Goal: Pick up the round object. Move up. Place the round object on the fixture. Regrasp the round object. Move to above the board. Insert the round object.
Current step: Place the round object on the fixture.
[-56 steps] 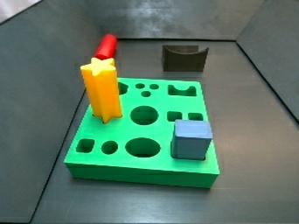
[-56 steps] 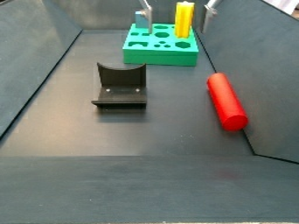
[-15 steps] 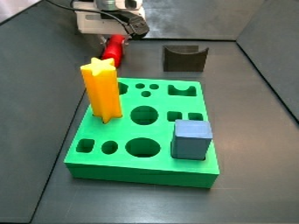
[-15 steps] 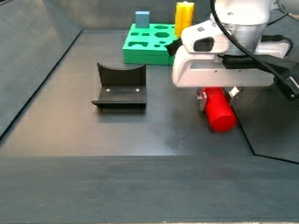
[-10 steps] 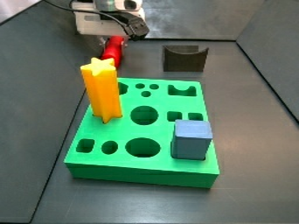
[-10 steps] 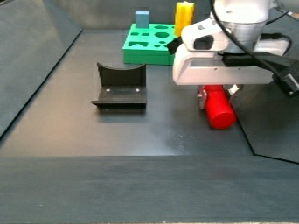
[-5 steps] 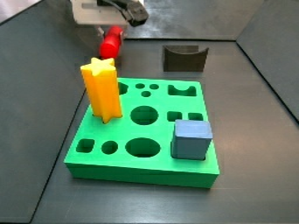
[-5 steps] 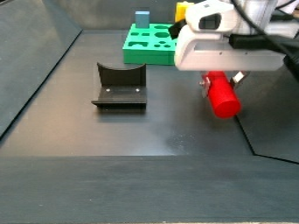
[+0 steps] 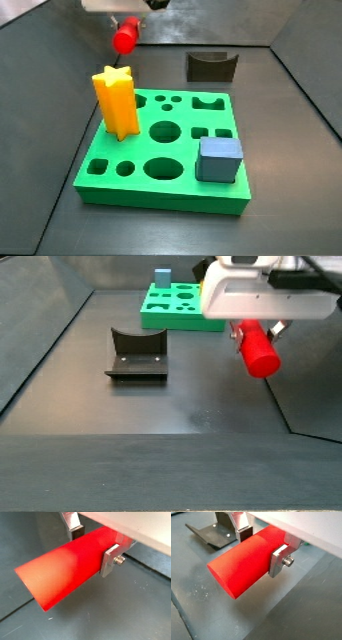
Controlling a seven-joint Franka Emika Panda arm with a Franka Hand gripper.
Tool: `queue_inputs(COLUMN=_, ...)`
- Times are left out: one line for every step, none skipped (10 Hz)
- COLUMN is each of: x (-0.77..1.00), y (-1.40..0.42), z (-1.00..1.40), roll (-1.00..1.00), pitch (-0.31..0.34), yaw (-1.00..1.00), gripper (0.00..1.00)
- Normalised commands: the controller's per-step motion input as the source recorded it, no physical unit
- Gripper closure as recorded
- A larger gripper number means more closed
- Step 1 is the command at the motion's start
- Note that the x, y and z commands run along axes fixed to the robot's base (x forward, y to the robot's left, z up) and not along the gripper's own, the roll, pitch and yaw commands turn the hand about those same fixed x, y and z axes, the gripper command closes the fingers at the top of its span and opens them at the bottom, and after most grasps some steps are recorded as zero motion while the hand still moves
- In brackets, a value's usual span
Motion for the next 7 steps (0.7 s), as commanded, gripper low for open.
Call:
queue_inputs(x=-0.03, y=0.01, z=1.00, roll=0.09, pitch=0.043, yaw=-0.02, gripper=1.00)
queue_inputs(x=-0.04, y=0.01, z=1.00, roll=0.11, pitch=0.056, yaw=-0.02, gripper=1.00)
queue_inputs(x=-0.04, y=0.01, z=1.00, roll=0.12, pitch=0.059, yaw=-0.02, gripper=1.00)
queue_inputs(x=-0.04, y=0.01, z=1.00, roll=0.13, pitch=0.064, yaw=0.00, gripper=1.00)
queue_inputs(x=-0.05, y=0.01, z=1.00, roll=0.14, pitch=0.070, yaw=0.00, gripper=1.00)
queue_inputs(x=-0.04, y=0.00, z=0.97, roll=0.14, pitch=0.070, yaw=0.01, gripper=1.00)
queue_inputs(x=-0.04, y=0.00, z=0.90, roll=0.14, pitch=0.072, yaw=0.01, gripper=1.00)
